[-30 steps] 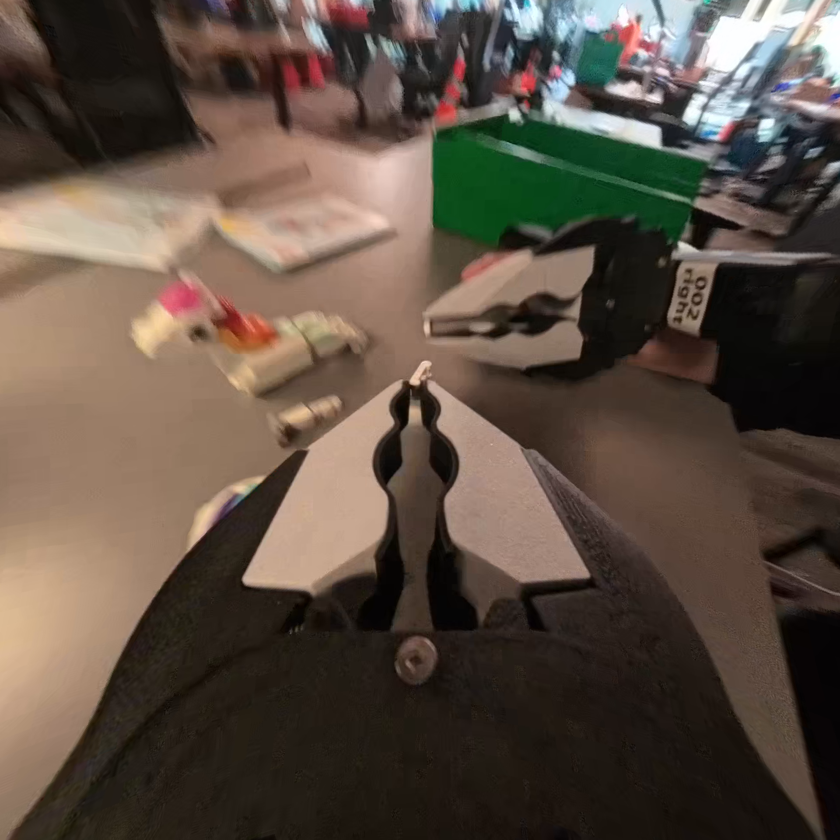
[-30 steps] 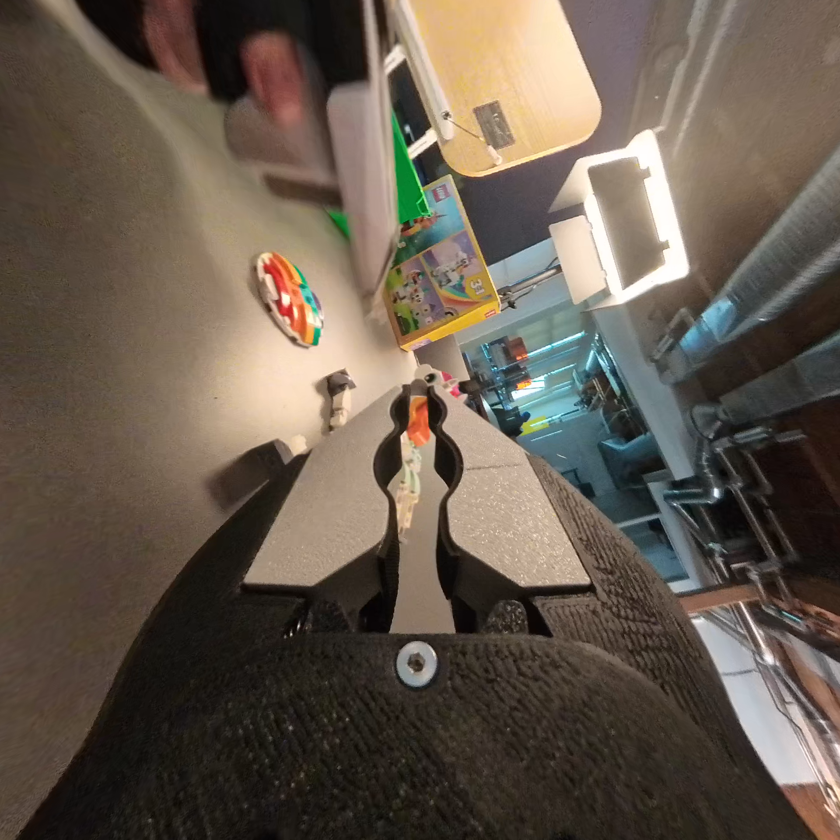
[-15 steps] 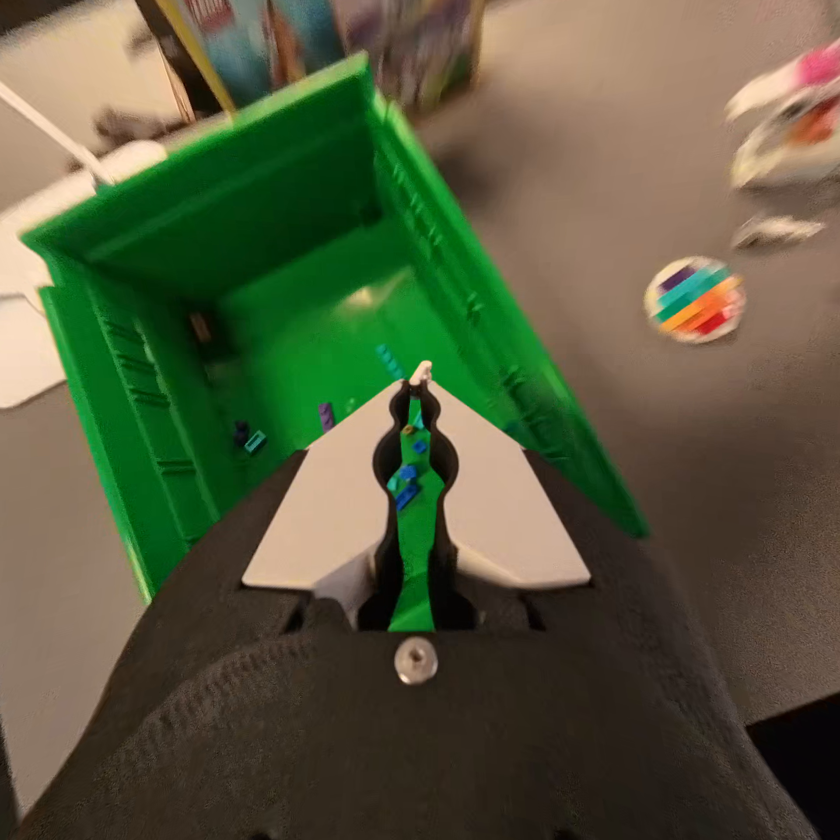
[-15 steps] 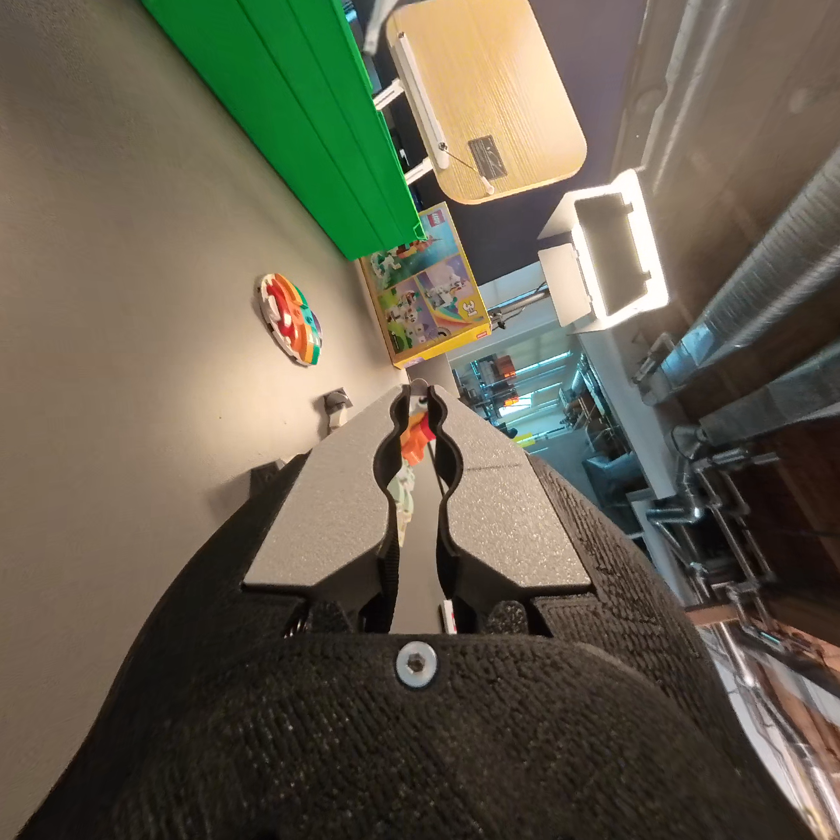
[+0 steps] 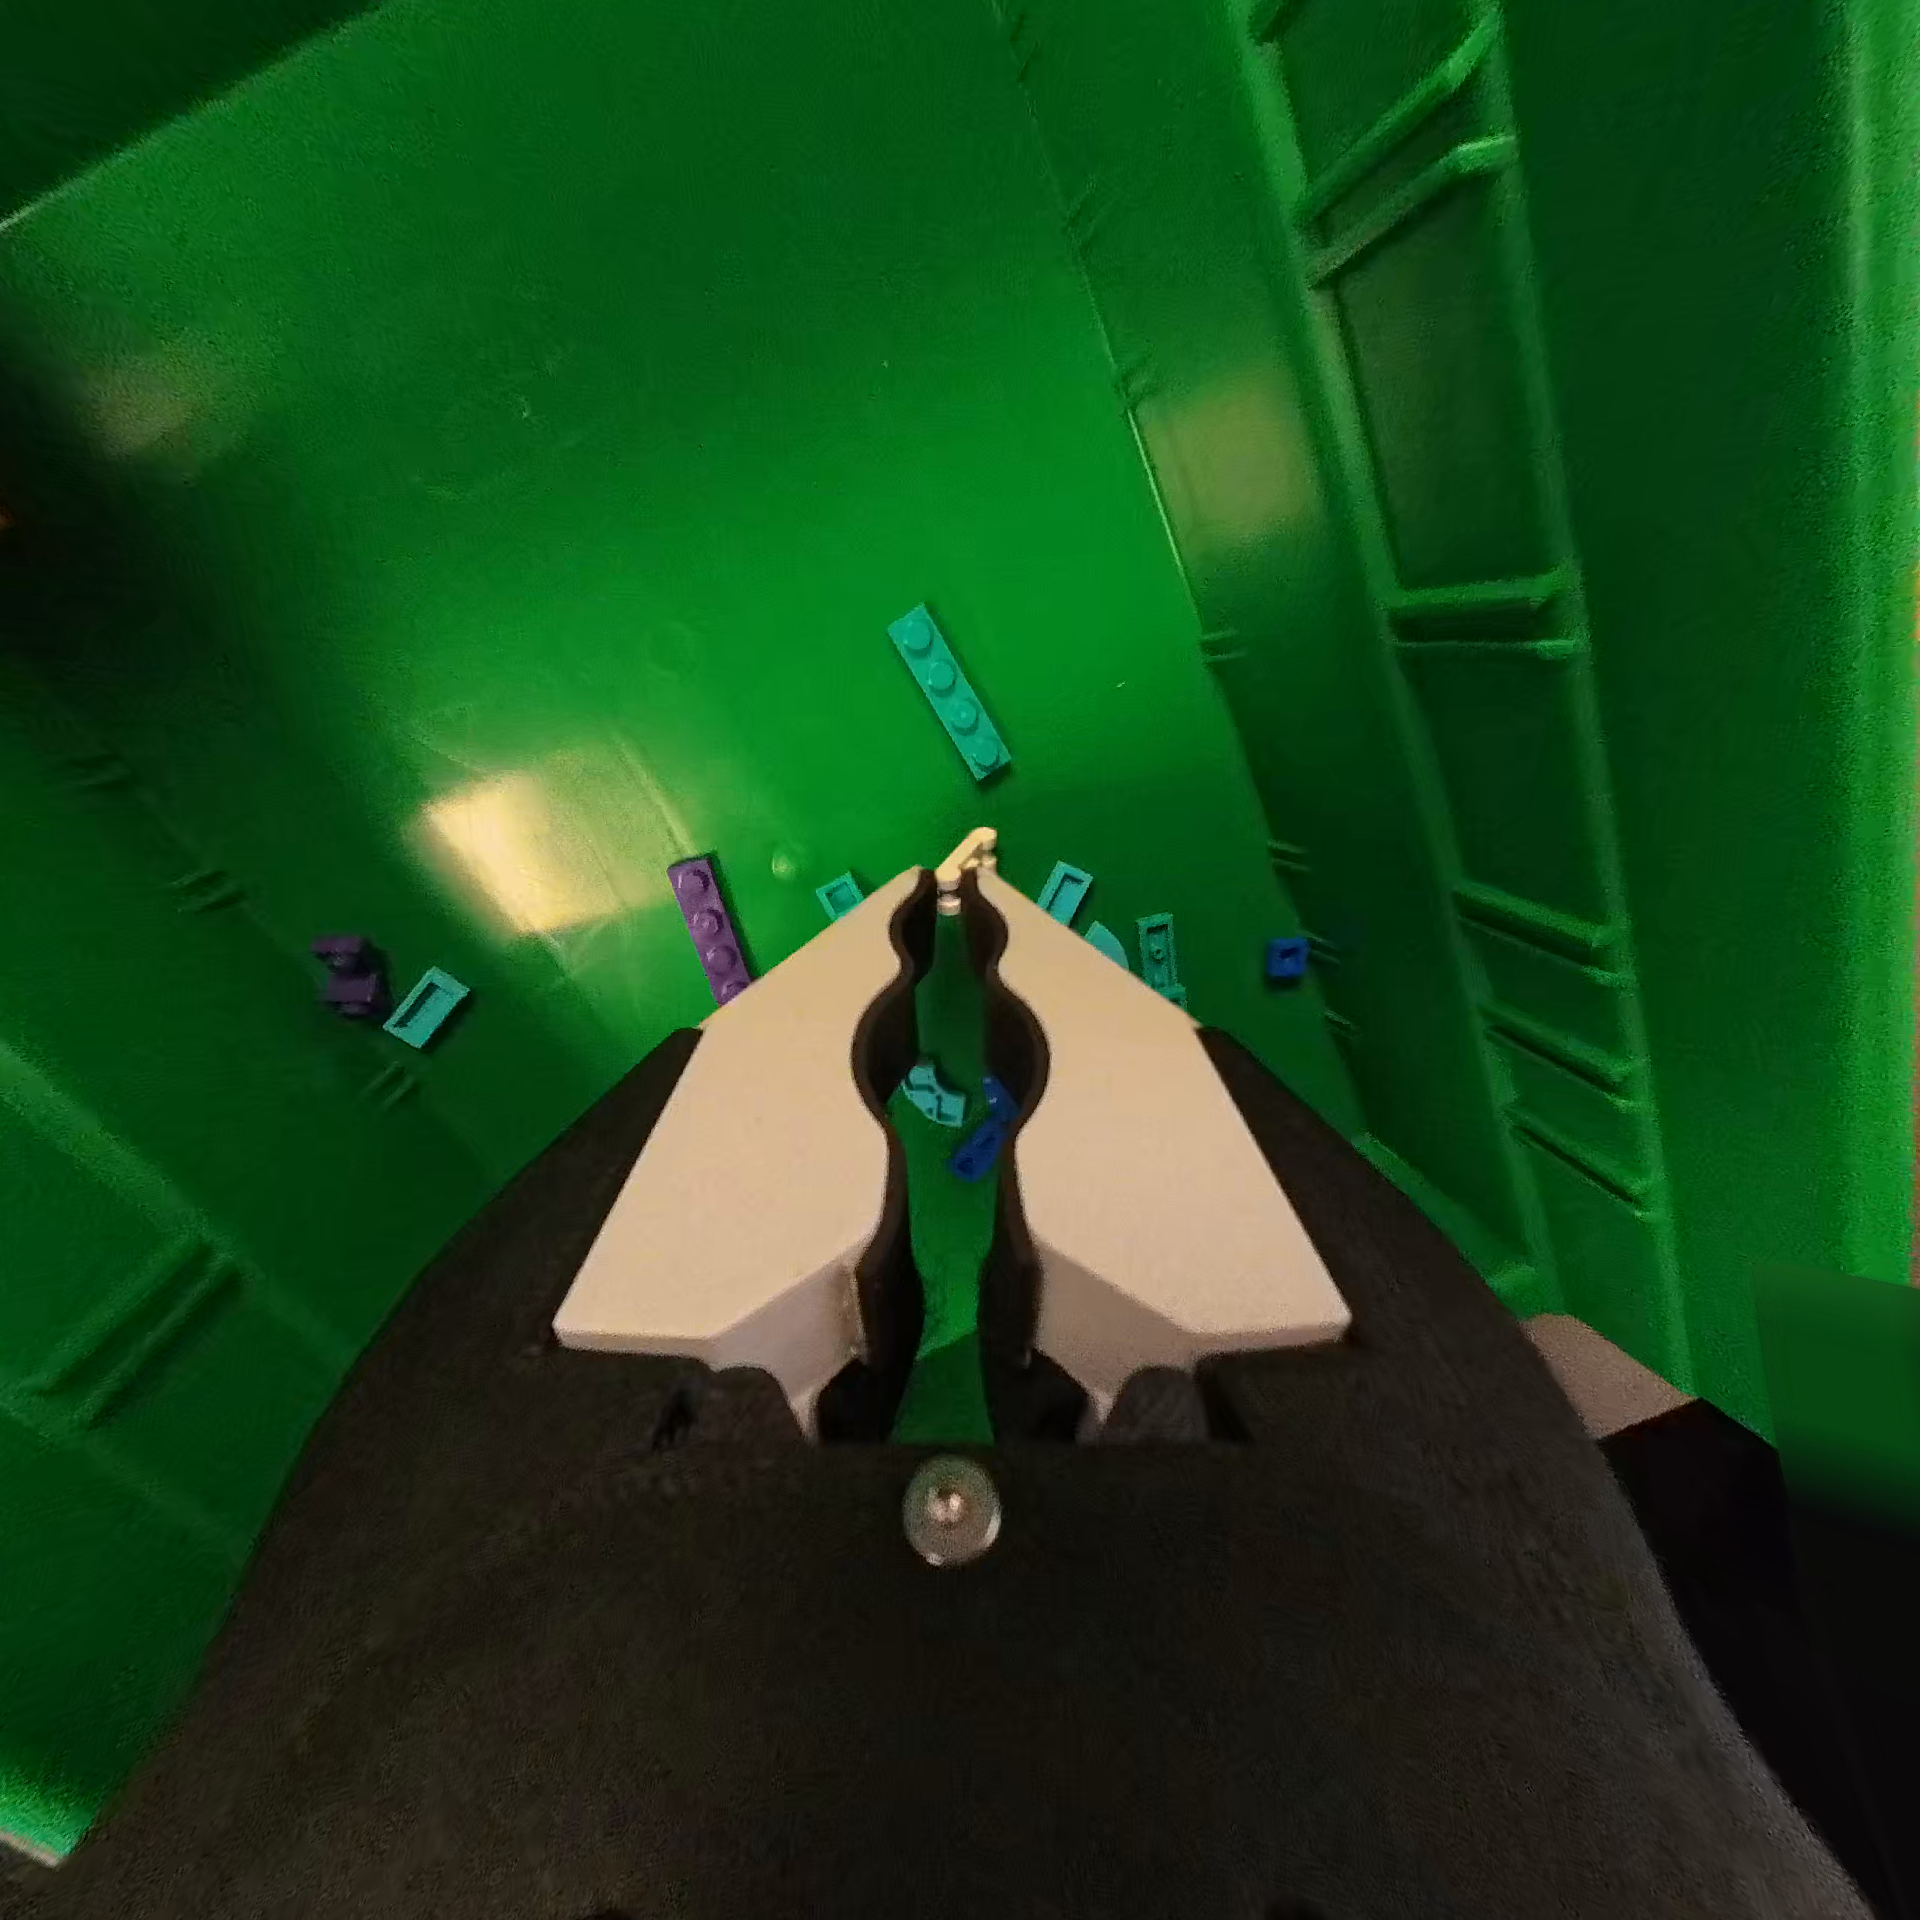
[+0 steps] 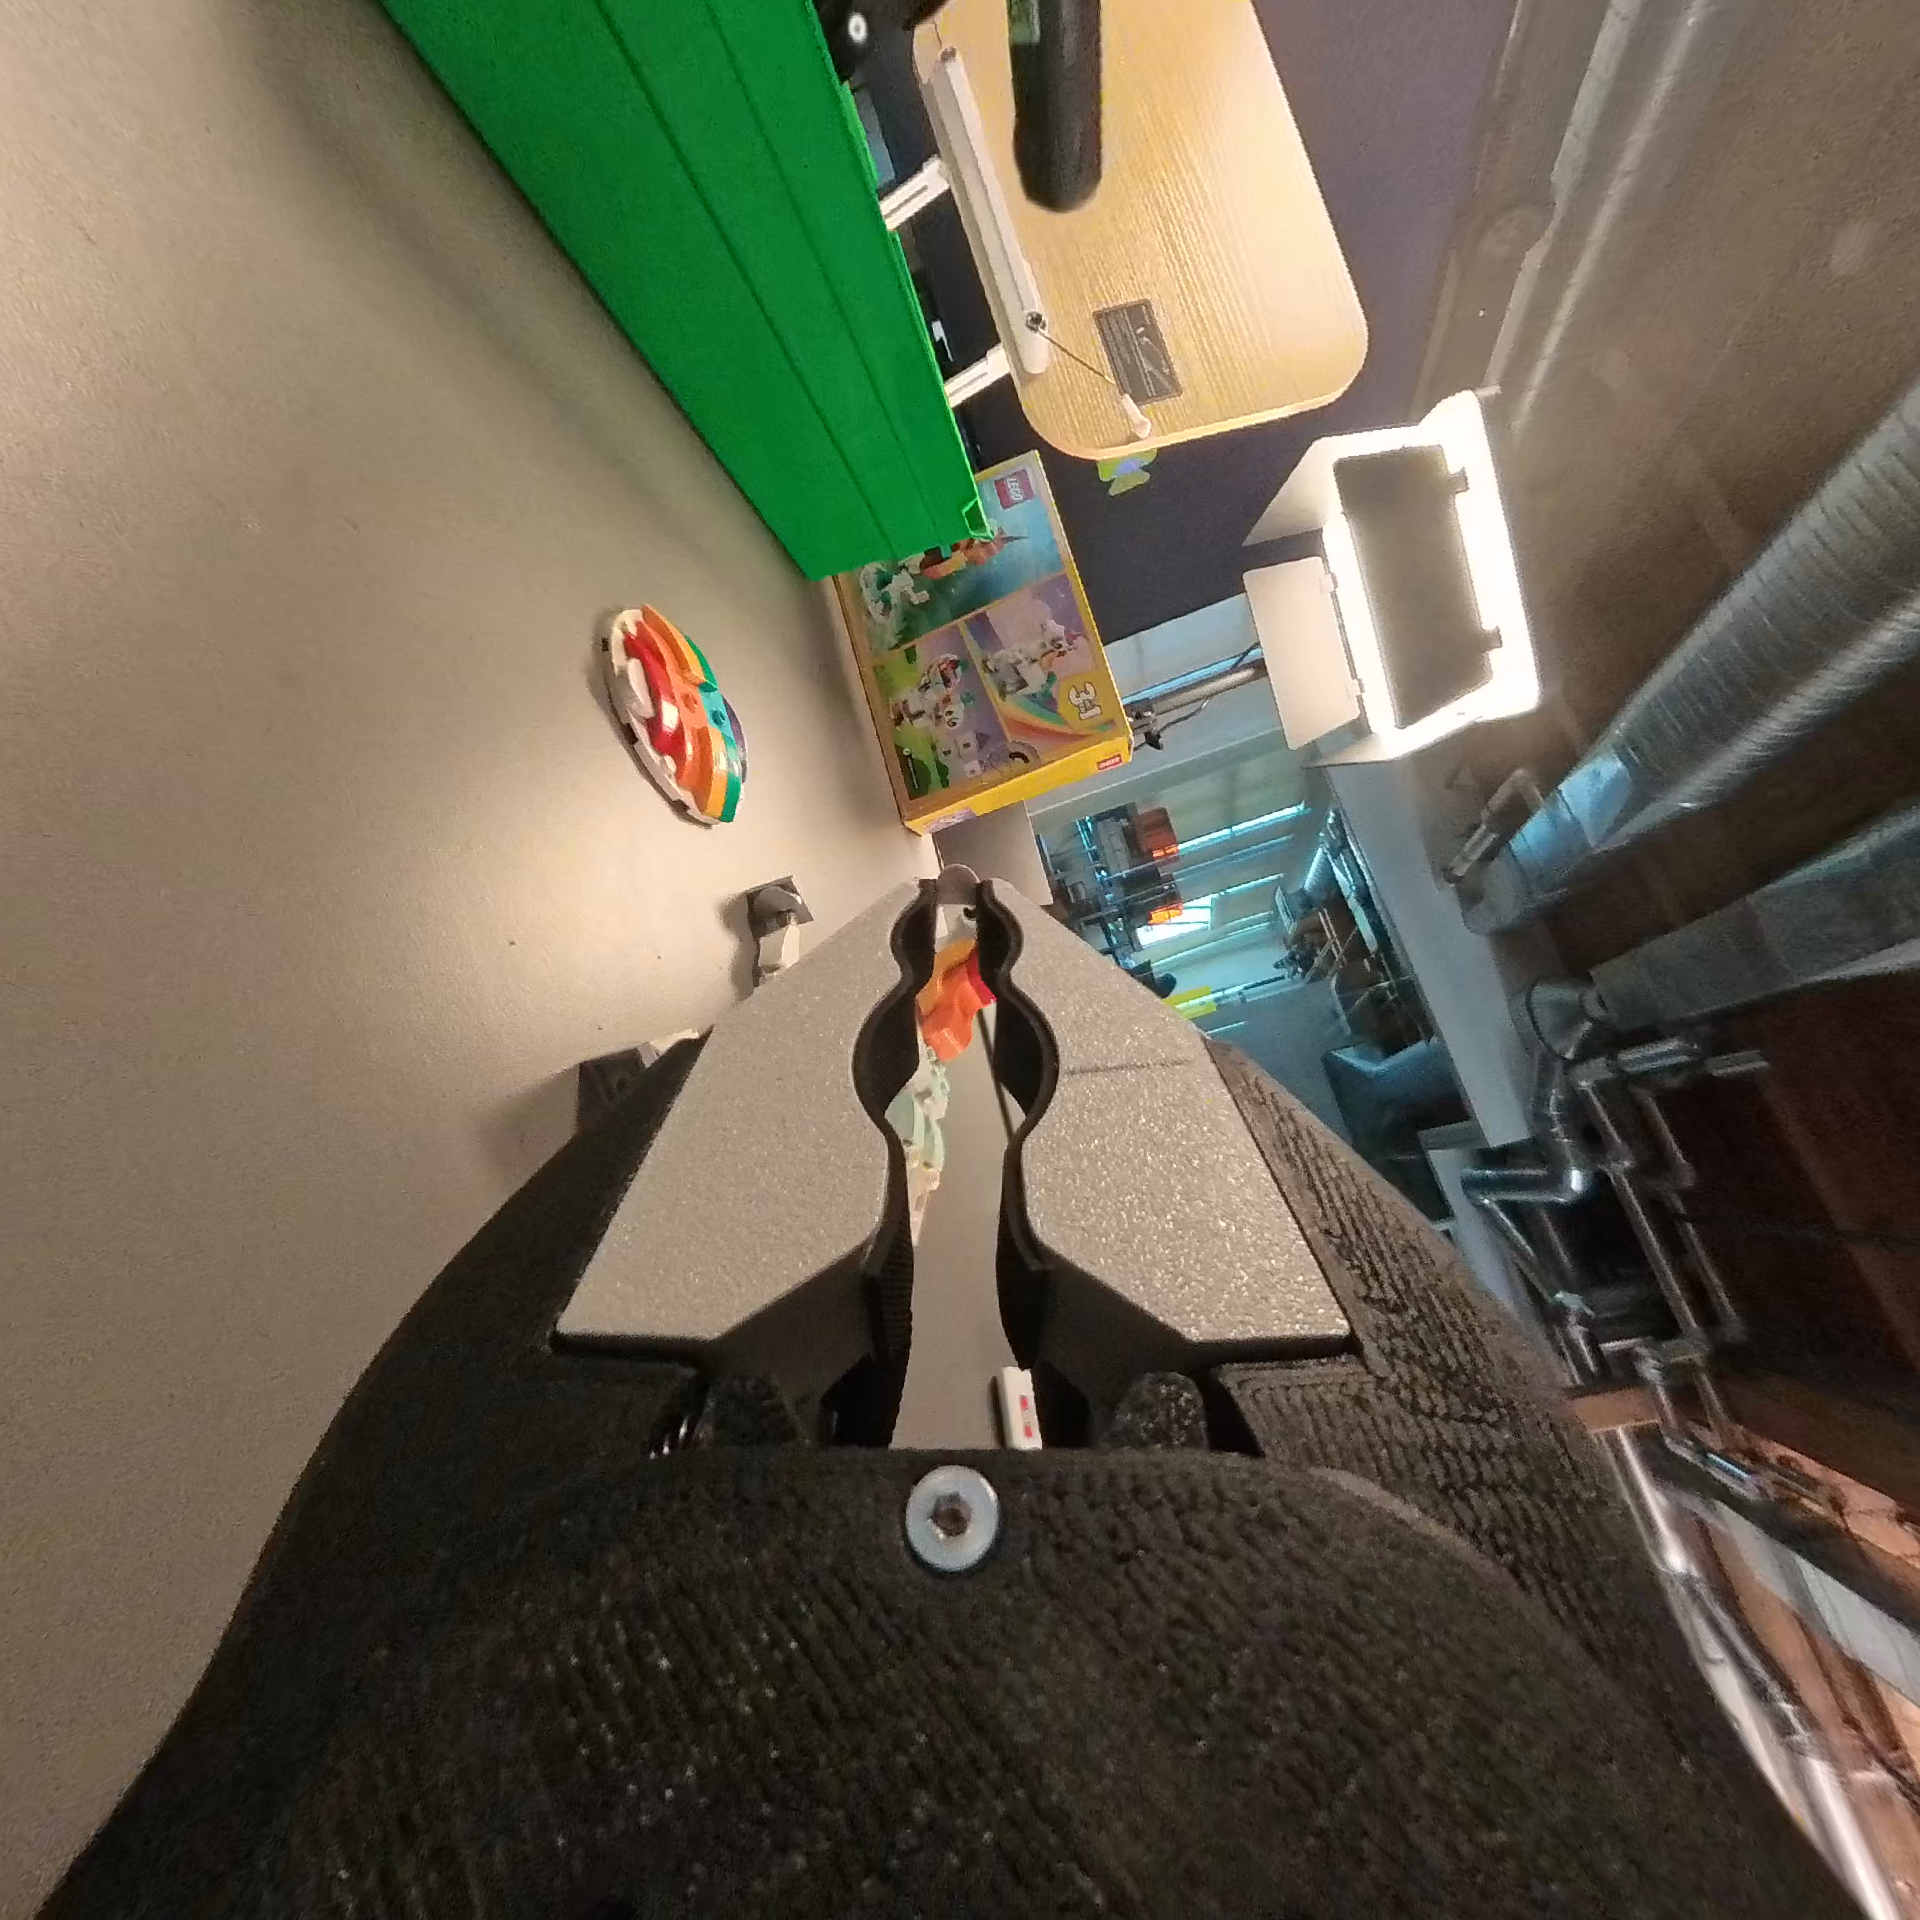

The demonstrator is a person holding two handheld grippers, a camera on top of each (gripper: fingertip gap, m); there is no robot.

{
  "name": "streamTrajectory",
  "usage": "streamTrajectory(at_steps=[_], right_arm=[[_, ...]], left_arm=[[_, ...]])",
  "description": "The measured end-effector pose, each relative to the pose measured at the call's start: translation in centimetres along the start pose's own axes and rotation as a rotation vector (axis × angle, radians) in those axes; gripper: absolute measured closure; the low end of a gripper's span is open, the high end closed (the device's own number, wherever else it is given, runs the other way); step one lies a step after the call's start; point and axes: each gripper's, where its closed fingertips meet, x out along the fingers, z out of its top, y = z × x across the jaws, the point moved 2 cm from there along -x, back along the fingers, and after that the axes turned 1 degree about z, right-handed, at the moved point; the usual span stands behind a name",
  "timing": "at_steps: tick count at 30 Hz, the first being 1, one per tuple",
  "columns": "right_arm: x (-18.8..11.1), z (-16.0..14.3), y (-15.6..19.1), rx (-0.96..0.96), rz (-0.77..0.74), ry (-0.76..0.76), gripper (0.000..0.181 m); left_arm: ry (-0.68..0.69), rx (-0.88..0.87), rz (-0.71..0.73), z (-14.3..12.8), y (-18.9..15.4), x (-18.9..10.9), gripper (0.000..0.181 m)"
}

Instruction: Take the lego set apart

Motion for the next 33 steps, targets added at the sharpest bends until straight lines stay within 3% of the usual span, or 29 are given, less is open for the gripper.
streamTrajectory(at_steps=[3, 5, 10, 12, 14, 16, 19, 22, 24, 26, 30, 33], right_arm=[[0.0, 0.2, 0.2, -0.009, 0.008, -0.003, 0.176], [0.1, 0.3, 0.3, -0.015, 0.013, -0.005, 0.176], [0.0, 0.5, 0.4, -0.029, 0.014, -0.009, 0.176], [0.0, 0.6, 0.3, -0.035, 0.007, -0.011, 0.175], [-0.1, 0.9, 0.2, -0.043, 0.001, -0.017, 0.176], [-0.2, 1.2, 0.2, -0.054, -0.004, -0.025, 0.176], [-0.3, 1.8, 0.3, -0.078, -0.013, -0.044, 0.176], [-0.5, 3.1, 0.3, -0.11, -0.035, -0.088, 0.175], [-0.9, 4.2, 0.4, -0.12, -0.038, -0.144, 0.175], [-1.2, 5.3, 0.7, -0.106, -0.02, -0.197, 0.176], [-1.6, 6.2, 1.1, -0.087, 0.006, -0.262, 0.176], [-1.9, 6.6, 1.0, -0.087, 0.008, -0.288, 0.175]], left_arm=[[0.005, -0.016, 0.054, 0.1, 0.7, 0.1, 0.176], [0.047, -0.009, 0.143, -0.4, 1.8, 0.6, 0.162], [0.004, 0.019, 0.238, 0.1, 2.5, 0.4, 0.145], [-0.079, 0.027, 0.387, 0.8, 3.7, -1.0, 0.145], [-0.28, 0.012, 0.471, 2.1, 3.1, -4.0, 0.145], [-0.576, 0.025, 0.456, 3.1, -0.4, -8.1, 0.144], [-0.979, 0.114, 0.309, 2.1, -9.2, -13.4, 0.142], [-1.202, 0.299, 0.049, -0.1, -19.5, -14.5, 0.145], [-1.219, 0.443, -0.11, -1.4, -25.2, -12.8, 0.147], [-1.208, 0.553, -0.18, -2.0, -29.0, -10.3, 0.153], [-1.097, 0.643, -0.216, -2.0, -32.0, -5.3, 0.159], [-1.018, 0.61, -0.317, -1.9, -32.9, -3.5, 0.16]])
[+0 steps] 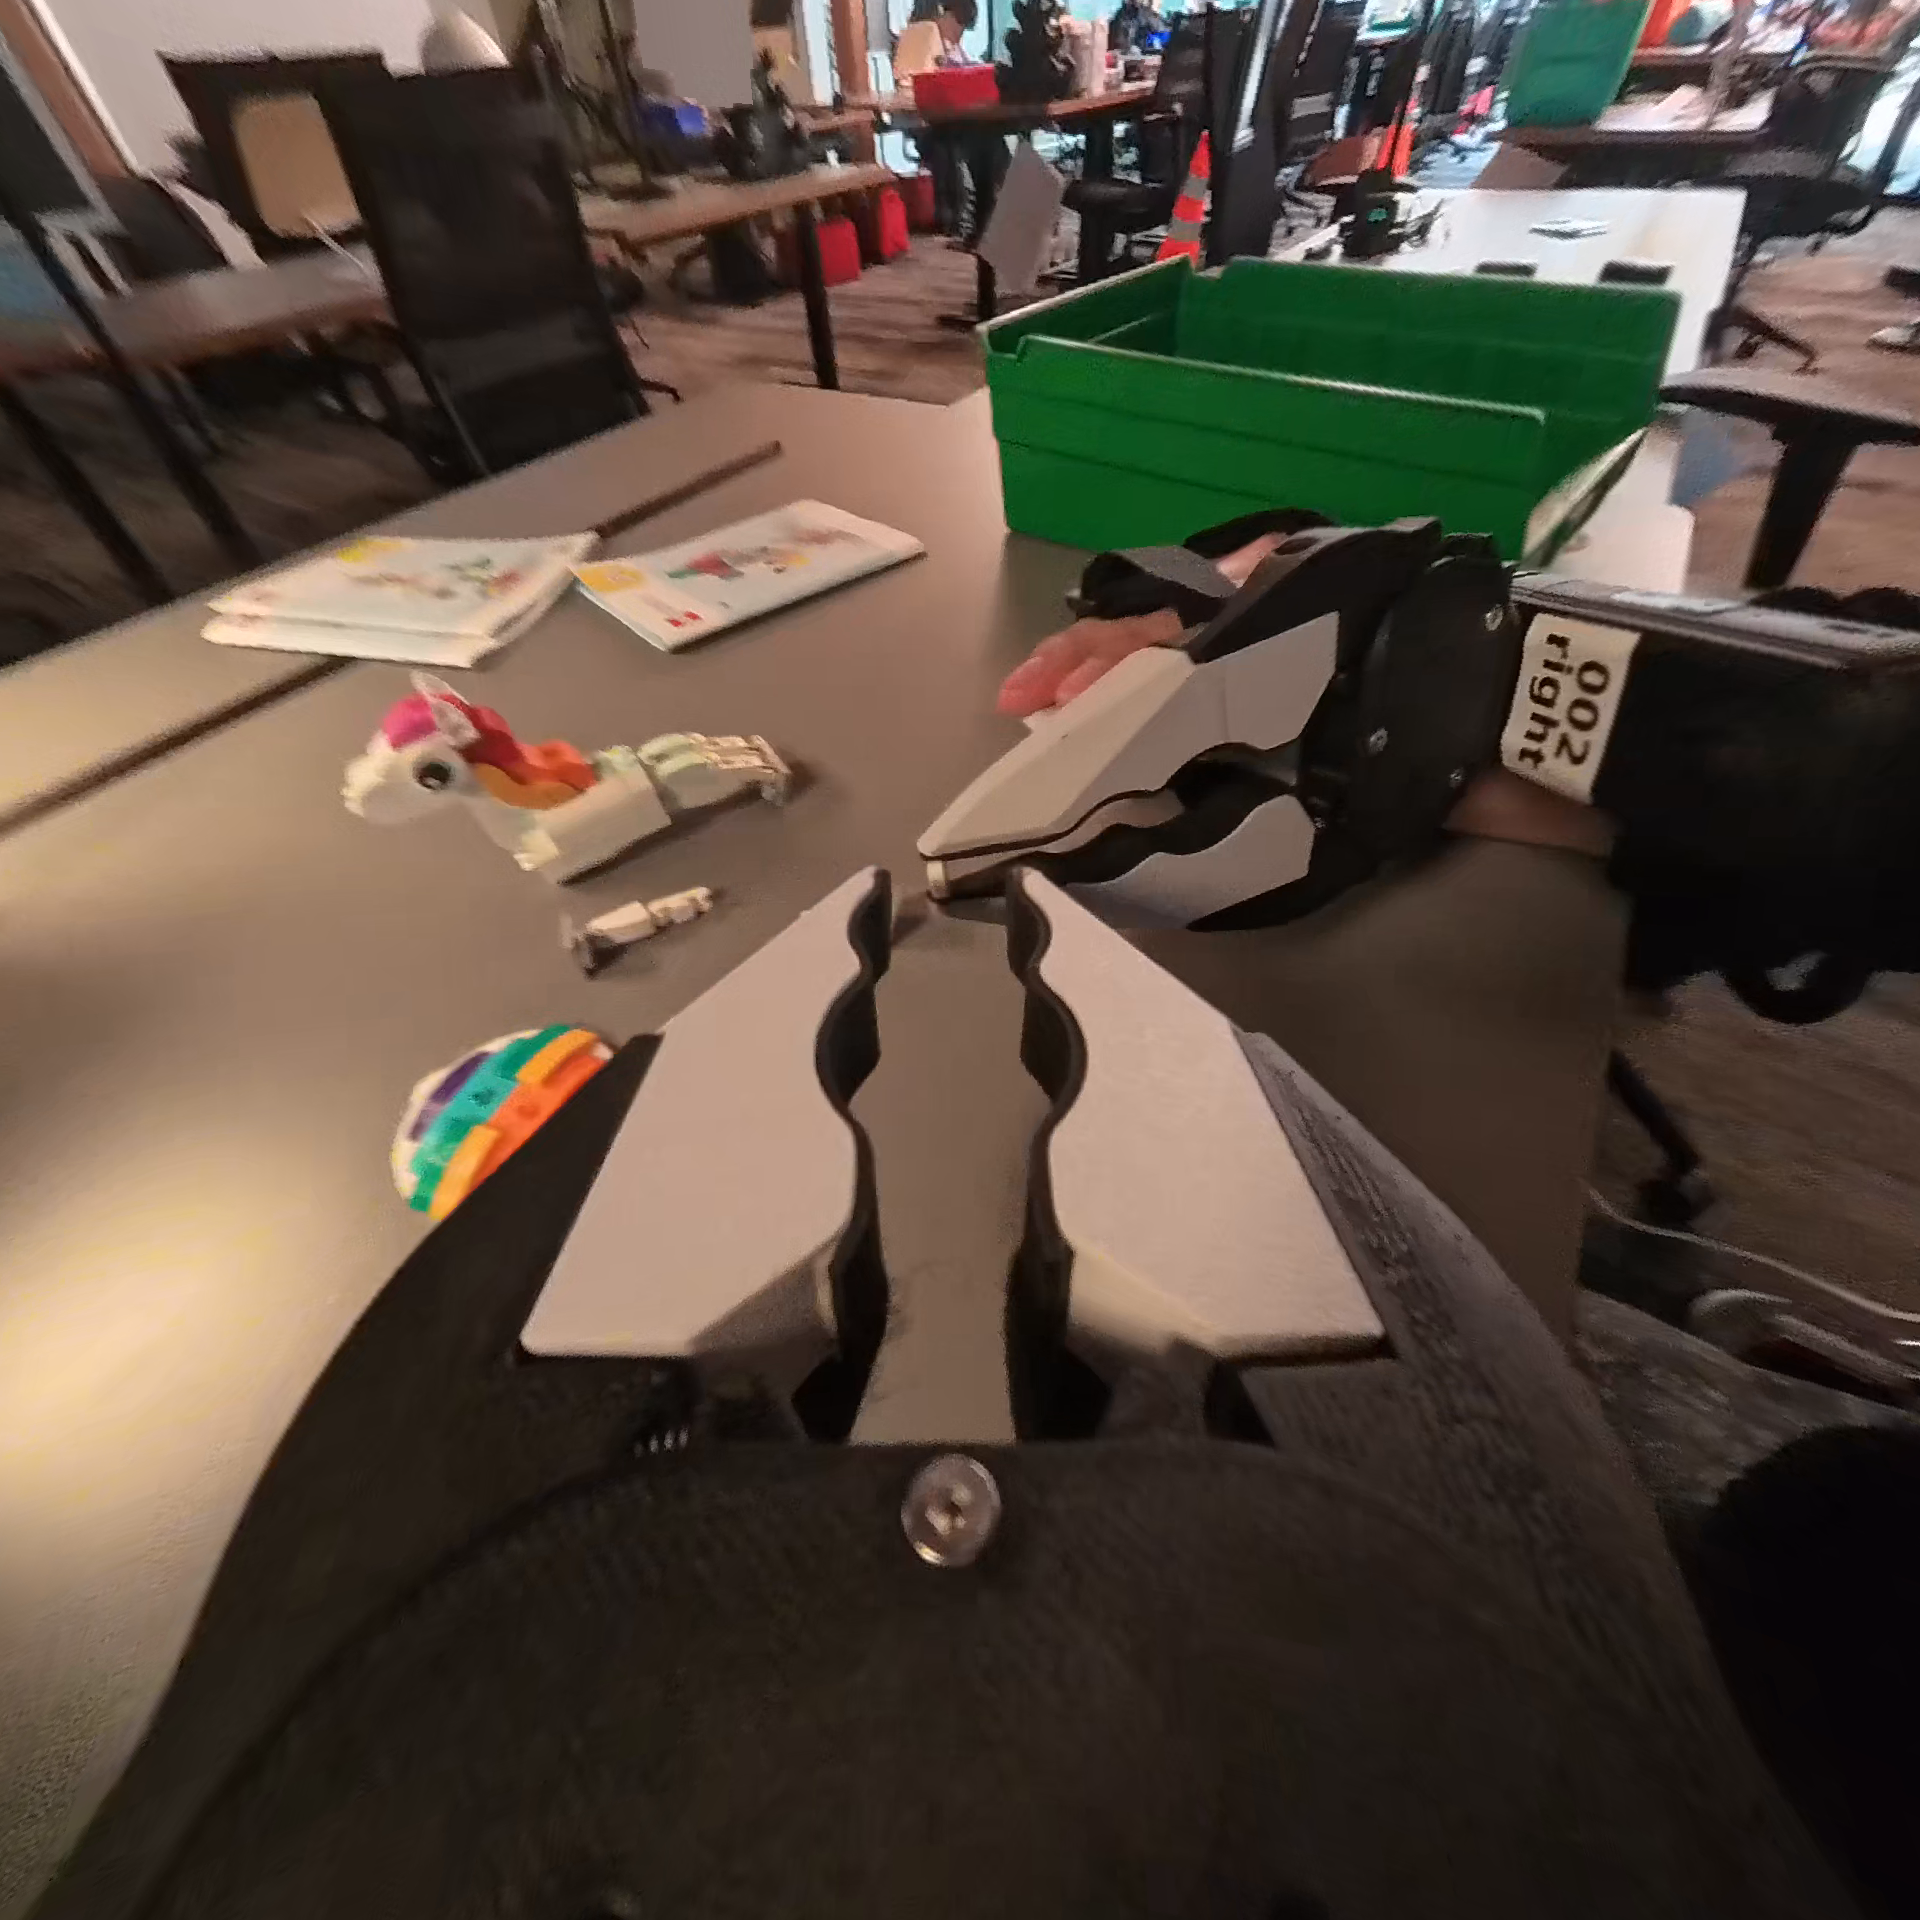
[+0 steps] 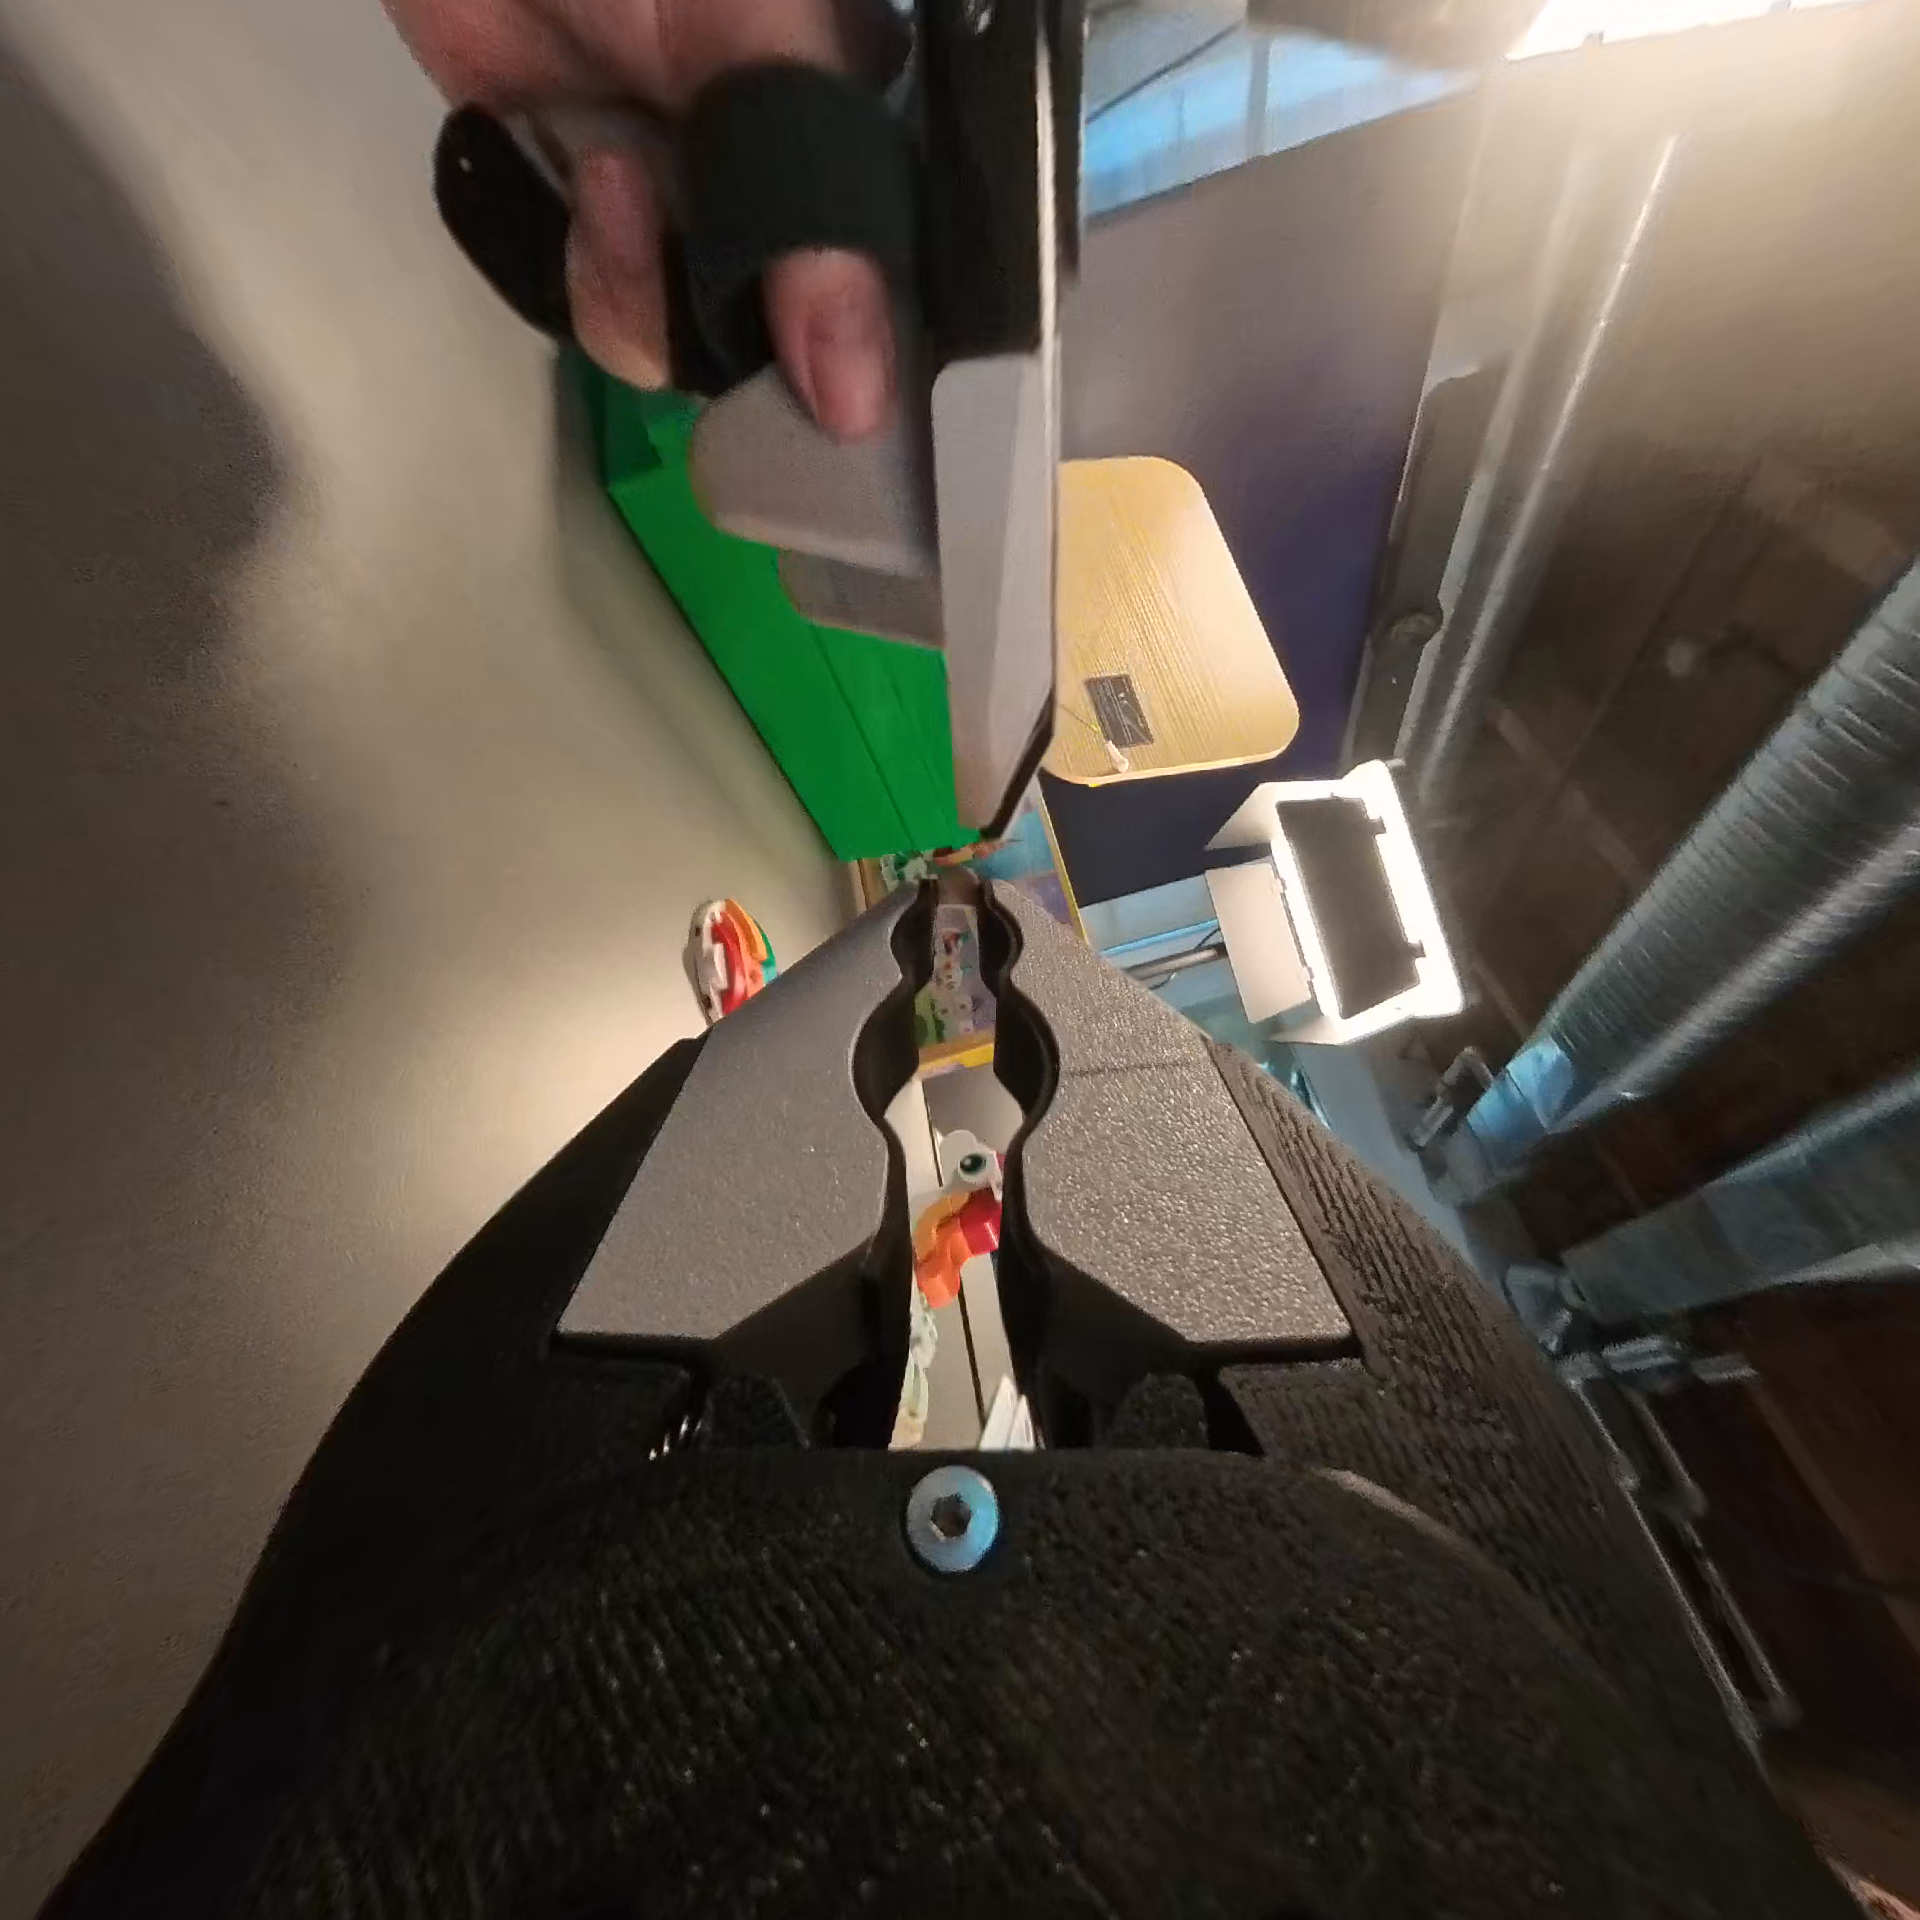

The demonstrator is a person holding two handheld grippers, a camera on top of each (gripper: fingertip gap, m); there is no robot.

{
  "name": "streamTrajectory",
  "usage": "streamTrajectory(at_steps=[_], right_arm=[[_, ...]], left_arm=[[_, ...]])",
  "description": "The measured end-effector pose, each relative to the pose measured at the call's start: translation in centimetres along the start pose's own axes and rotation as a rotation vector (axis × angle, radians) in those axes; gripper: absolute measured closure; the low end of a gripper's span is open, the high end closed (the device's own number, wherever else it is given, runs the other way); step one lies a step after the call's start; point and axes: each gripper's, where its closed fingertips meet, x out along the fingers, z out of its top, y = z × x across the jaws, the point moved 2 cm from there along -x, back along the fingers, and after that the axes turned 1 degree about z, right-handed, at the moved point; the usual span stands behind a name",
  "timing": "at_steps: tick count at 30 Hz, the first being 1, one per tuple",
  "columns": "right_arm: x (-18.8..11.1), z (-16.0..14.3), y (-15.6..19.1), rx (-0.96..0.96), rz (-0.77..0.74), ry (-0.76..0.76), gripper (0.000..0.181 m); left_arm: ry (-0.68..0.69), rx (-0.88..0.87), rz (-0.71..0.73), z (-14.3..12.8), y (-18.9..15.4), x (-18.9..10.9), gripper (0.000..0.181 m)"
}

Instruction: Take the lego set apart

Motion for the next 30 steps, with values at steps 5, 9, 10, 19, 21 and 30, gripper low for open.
streamTrajectory(at_steps=[5, 9, 10, 19, 21, 30], right_arm=[[0.0, 0.2, 0.0, -0.018, 0.002, -0.006, 0.176], [0.0, 0.4, 0.2, -0.023, 0.011, -0.015, 0.176], [0.0, 0.4, 0.2, -0.026, 0.011, -0.016, 0.176], [0.1, -1.1, -0.6, -0.059, -0.046, 0.062, 0.173], [0.1, -1.6, -0.8, -0.071, -0.059, 0.09, 0.174], [0.4, -2.0, -0.4, -0.109, -0.044, 0.122, 0.179]], left_arm=[[0.004, -0.11, -0.076, -0.5, -0.2, 0.6, 0.174], [0.001, -0.136, -0.096, -0.6, 0.0, 0.5, 0.179], [0.003, -0.14, -0.1, -0.7, 0.0, 0.5, 0.179], [-0.176, 0.02, 0.178, 1.7, 3.4, -3.9, 0.179], [-0.254, 0.089, 0.37, 2.8, 6.0, -7.3, 0.179], [-0.124, -0.118, 0.813, -2.5, 16.8, -18.6, 0.179]])
